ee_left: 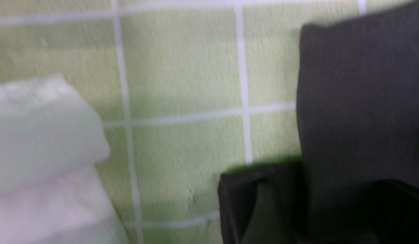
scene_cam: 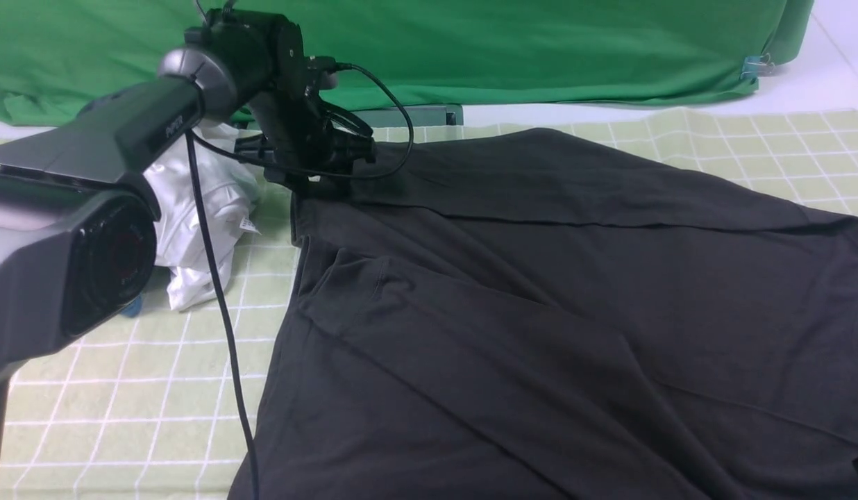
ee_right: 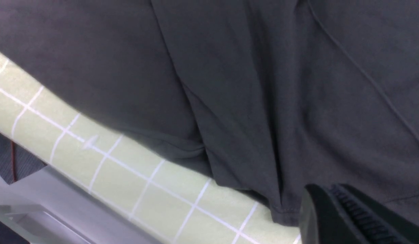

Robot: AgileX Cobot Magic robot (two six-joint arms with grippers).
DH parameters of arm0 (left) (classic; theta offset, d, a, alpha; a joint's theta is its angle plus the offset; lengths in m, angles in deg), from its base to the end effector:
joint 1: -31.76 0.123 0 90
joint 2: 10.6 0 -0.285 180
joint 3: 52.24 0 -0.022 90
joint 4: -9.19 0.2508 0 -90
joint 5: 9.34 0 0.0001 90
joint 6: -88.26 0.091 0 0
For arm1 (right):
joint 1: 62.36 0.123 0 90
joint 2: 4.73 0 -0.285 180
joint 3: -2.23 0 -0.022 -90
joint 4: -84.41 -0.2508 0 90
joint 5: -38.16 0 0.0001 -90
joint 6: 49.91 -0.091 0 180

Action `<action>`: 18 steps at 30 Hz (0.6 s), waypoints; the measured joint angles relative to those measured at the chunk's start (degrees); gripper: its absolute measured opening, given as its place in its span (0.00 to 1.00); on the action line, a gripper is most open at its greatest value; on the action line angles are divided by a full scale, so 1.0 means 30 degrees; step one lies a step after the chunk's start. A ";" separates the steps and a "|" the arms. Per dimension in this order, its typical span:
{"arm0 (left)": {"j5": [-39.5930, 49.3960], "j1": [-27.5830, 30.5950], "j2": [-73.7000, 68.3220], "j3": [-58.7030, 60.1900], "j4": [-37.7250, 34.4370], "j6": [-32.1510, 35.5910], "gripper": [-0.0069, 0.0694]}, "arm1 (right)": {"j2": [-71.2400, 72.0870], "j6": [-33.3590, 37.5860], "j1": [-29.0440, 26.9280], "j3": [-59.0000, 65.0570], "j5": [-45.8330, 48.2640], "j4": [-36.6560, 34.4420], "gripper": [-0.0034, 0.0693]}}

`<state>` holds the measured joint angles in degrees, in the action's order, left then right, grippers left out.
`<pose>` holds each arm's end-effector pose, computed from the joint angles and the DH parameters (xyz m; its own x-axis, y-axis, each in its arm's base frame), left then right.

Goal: Fold a long-sleeved shirt over a green coffee tablecloth.
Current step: 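Grab the top left corner of the dark shirt with the left gripper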

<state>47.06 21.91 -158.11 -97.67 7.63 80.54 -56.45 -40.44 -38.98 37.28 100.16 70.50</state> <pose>0.5155 -0.0916 0.1604 -0.9330 0.0106 -0.3597 0.0404 0.9963 -0.0756 0.1021 0.0652 0.3073 -0.7536 -0.3785 -0.5373 -0.5288 0.8347 0.1537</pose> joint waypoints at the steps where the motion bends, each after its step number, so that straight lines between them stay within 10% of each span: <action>1: -0.0093 0.0000 0.0000 0.0000 0.0000 -0.0016 0.64 | 0.0000 0.0000 0.0000 0.0000 -0.0087 0.0000 0.11; 18: -0.0185 0.0056 -0.0191 -0.0134 -0.1981 0.1341 0.15 | 0.0000 0.0008 0.0000 0.0000 -0.0359 0.0201 0.12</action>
<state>46.50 22.08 -158.68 -98.07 1.69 84.56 -56.45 -40.42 -38.98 37.28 99.08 71.10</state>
